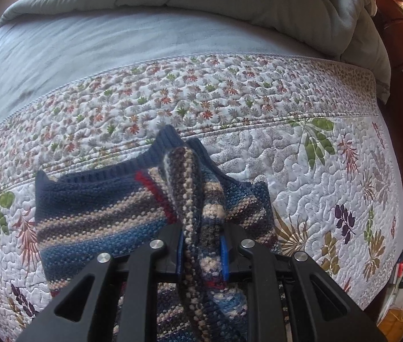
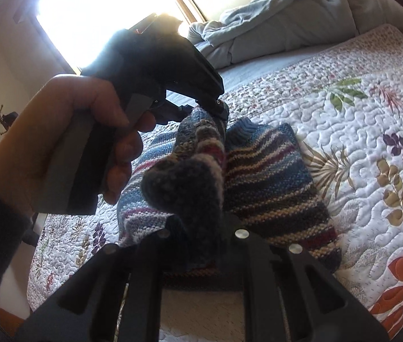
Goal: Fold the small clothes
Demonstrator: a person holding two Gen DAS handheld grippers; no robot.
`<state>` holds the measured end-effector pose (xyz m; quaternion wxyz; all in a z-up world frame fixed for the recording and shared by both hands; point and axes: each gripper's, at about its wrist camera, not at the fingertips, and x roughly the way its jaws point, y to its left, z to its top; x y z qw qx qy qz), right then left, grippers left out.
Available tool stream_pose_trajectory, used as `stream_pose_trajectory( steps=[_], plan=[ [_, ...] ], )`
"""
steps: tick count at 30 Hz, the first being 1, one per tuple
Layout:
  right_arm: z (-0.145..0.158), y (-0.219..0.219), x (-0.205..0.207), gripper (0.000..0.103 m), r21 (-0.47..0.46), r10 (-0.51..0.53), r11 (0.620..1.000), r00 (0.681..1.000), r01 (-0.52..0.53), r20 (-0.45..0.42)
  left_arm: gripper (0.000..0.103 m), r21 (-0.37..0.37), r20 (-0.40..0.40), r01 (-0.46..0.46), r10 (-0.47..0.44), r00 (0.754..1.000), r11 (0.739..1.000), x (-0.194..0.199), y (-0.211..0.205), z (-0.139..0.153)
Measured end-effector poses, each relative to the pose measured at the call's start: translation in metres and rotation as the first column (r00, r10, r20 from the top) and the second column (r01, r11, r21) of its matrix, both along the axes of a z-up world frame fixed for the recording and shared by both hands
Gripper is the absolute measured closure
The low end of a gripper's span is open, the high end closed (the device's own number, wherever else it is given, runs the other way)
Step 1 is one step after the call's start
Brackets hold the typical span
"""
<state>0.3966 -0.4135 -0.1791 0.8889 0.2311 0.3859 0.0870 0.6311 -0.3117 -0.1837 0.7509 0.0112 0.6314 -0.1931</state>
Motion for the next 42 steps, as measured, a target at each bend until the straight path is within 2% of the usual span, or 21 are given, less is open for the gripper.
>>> stream_pose_trajectory(
  steps=[3, 5, 6, 8, 9, 11, 12, 13, 14, 16, 20, 22, 24, 26, 29, 31, 33, 36, 38, 39, 42],
  plan=[
    [-0.011, -0.01, 0.0, 0.092, 0.055, -0.004, 0.998, 0.999, 0.006, -0.032, 0.079, 0.005, 0.0, 0.002, -0.002, 1.0, 1.0, -0.002, -0.006, -0.012],
    [-0.019, -0.016, 0.001, 0.091, 0.087, -0.003, 0.996, 0.998, 0.008, -0.056, 0.07, -0.015, -0.001, 0.005, -0.005, 1.0, 1.0, -0.004, -0.008, -0.016],
    [-0.023, -0.019, 0.001, 0.091, 0.101, -0.001, 0.995, 0.998, 0.008, -0.066, 0.059, -0.033, 0.0, 0.006, -0.006, 1.0, 0.999, -0.005, -0.009, -0.016],
    [-0.032, -0.025, 0.001, 0.09, 0.147, 0.006, 0.989, 0.996, 0.007, -0.087, 0.048, -0.07, 0.015, 0.004, -0.003, 1.0, 0.998, -0.007, -0.006, -0.01],
    [-0.035, -0.028, -0.001, 0.088, 0.165, 0.007, 0.986, 0.996, 0.008, -0.093, 0.047, -0.082, 0.033, 0.002, 0.0, 0.999, 0.997, -0.007, -0.002, -0.003],
    [-0.045, -0.038, -0.002, 0.075, 0.223, 0.012, 0.975, 0.993, 0.014, -0.117, 0.045, -0.106, 0.069, -0.018, 0.026, 0.997, 0.994, -0.008, 0.011, 0.011],
    [-0.051, -0.045, -0.002, 0.073, 0.273, 0.023, 0.962, 0.991, 0.014, -0.131, 0.042, -0.14, 0.084, -0.03, 0.042, 0.996, 0.99, -0.011, 0.022, 0.02],
    [-0.055, -0.052, -0.002, 0.063, 0.317, 0.033, 0.948, 0.99, 0.012, -0.137, 0.04, -0.174, 0.098, -0.032, 0.049, 0.994, 0.984, -0.016, 0.031, 0.028],
    [-0.059, -0.058, -0.003, 0.045, 0.36, 0.042, 0.933, 0.989, 0.012, -0.142, 0.036, -0.2, 0.118, -0.026, 0.05, 0.992, 0.98, -0.023, 0.04, 0.034],
    [-0.068, -0.073, -0.005, 0.028, 0.467, 0.052, 0.884, 0.988, 0.023, -0.146, 0.034, -0.237, 0.164, 0.003, 0.037, 0.986, 0.972, -0.046, 0.064, 0.042],
    [-0.079, -0.092, -0.007, 0.027, 0.615, 0.083, 0.788, 0.988, 0.016, -0.132, 0.034, -0.356, 0.184, 0.004, 0.066, 0.981, 0.934, -0.096, 0.112, 0.035],
    [-0.079, -0.096, -0.004, 0.027, 0.641, 0.107, 0.767, 0.987, -0.003, -0.124, 0.034, -0.417, 0.158, -0.008, 0.081, 0.984, 0.909, -0.123, 0.135, 0.025],
    [-0.069, -0.102, 0.006, 0.025, 0.636, 0.135, 0.77, 0.986, -0.04, -0.101, 0.034, -0.434, 0.155, -0.011, 0.086, 0.984, 0.901, -0.147, 0.151, 0.018],
    [-0.057, -0.104, 0.021, 0.021, 0.588, 0.169, 0.805, 0.981, -0.08, -0.098, 0.034, -0.446, 0.146, -0.004, 0.077, 0.986, 0.895, -0.168, 0.163, 0.014],
    [-0.053, -0.102, 0.06, 0.02, 0.556, 0.253, 0.823, 0.952, -0.118, -0.173, 0.034, -0.449, 0.133, 0.006, 0.06, 0.989, 0.893, -0.196, 0.175, 0.013],
    [-0.055, -0.092, 0.087, 0.02, 0.547, 0.328, 0.823, 0.913, -0.152, -0.24, 0.034, -0.442, 0.155, 0.03, 0.044, 0.987, 0.897, -0.207, 0.178, 0.014],
    [-0.055, -0.078, 0.107, 0.02, 0.504, 0.378, 0.842, 0.875, -0.19, -0.302, 0.034, -0.446, 0.171, 0.045, 0.035, 0.985, 0.894, -0.215, 0.18, 0.016],
    [-0.046, -0.061, 0.127, 0.023, 0.424, 0.388, 0.877, 0.854, -0.226, -0.346, 0.032, -0.467, 0.163, 0.042, 0.039, 0.986, 0.883, -0.22, 0.179, 0.014],
    [-0.039, -0.054, 0.132, 0.06, 0.387, 0.388, 0.889, 0.852, -0.245, -0.351, 0.032, -0.452, 0.164, 0.036, 0.044, 0.985, 0.891, -0.223, 0.174, 0.012],
    [-0.033, -0.05, 0.131, 0.07, 0.364, 0.39, 0.894, 0.853, -0.26, -0.346, 0.032, -0.45, 0.169, 0.043, 0.038, 0.985, 0.892, -0.225, 0.171, 0.011],
    [-0.007, -0.047, 0.113, 0.078, 0.316, 0.393, 0.901, 0.87, -0.299, -0.298, 0.032, -0.487, 0.149, 0.032, 0.047, 0.988, 0.873, -0.231, 0.17, 0.008]
  ],
)
